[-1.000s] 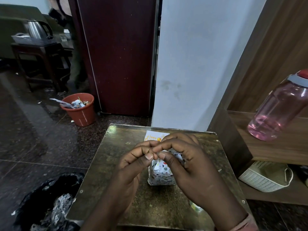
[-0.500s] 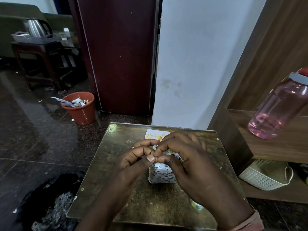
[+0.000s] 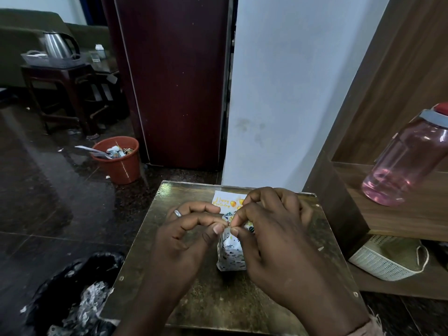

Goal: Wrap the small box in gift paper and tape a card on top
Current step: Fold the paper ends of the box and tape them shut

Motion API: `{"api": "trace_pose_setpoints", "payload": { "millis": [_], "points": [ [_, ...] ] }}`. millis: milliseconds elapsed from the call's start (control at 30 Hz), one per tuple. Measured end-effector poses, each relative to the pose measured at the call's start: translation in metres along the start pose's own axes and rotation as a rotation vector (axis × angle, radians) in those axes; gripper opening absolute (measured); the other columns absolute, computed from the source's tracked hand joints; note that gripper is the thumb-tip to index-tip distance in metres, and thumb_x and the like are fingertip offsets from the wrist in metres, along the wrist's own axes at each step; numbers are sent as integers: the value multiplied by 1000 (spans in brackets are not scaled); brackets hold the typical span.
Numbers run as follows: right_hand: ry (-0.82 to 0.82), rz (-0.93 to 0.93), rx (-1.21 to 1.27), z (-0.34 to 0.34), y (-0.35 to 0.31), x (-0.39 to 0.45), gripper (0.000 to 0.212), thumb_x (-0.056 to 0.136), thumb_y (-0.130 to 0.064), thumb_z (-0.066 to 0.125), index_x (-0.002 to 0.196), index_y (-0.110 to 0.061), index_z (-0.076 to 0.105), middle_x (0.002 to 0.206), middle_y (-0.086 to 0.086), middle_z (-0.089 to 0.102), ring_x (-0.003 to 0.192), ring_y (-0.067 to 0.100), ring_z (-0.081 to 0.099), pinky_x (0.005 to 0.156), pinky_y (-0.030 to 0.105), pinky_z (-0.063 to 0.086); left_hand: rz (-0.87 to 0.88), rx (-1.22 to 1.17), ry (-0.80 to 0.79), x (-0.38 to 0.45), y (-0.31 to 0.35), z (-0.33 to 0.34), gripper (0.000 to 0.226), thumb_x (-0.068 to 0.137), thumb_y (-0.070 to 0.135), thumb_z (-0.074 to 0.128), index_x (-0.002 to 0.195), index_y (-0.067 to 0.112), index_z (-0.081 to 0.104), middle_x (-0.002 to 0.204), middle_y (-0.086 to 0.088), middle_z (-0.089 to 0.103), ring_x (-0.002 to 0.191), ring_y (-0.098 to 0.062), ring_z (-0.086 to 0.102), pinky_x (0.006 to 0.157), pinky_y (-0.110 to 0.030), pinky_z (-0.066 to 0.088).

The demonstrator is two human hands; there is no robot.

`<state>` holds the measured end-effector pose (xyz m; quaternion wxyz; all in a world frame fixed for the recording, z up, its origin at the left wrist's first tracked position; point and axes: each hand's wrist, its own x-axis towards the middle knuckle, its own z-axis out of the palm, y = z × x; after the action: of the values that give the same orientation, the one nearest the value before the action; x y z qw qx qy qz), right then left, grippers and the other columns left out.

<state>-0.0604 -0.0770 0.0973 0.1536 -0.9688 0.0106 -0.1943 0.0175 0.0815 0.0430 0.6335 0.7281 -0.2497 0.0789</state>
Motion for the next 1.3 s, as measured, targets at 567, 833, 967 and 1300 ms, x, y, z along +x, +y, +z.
{"api": "trace_pose_setpoints", "payload": {
  "millis": [567,833,967,1300],
  "points": [
    [32,70,204,-12,-17,2,7,87,-36,60,93,-34,58,93,-21,54,100,3,48,77,20,44,41,36,127,-2,9,5,8,89,23,77,96,25,81,99,10,75,105,-21,70,90,-28,53],
    [4,40,188,-30,-19,0,27,93,-28,69,107,-43,51,90,-18,62,99,-13,42,80,-2,30,44,-25,108,-2,15,4,10,84,23,76,93,25,82,96,12,76,101,-18,71,87,-24,52],
    [12,45,133,-34,-18,-2,26,90,-23,69,108,-40,59,87,-21,57,98,-13,40,83,-4,27,39,-46,93,-3,21,5,14,83,20,79,95,24,83,101,10,75,106,-17,70,90,-21,52],
    [277,273,639,-54,17,-32,28,92,-9,69,104,-34,69,83,-8,64,65,2,57,58,11,47,-213,-121,-141,-1,10,8,114,65,63,81,157,59,13,145,32,50,131,0,51,106,-30,43]
  ]
}}
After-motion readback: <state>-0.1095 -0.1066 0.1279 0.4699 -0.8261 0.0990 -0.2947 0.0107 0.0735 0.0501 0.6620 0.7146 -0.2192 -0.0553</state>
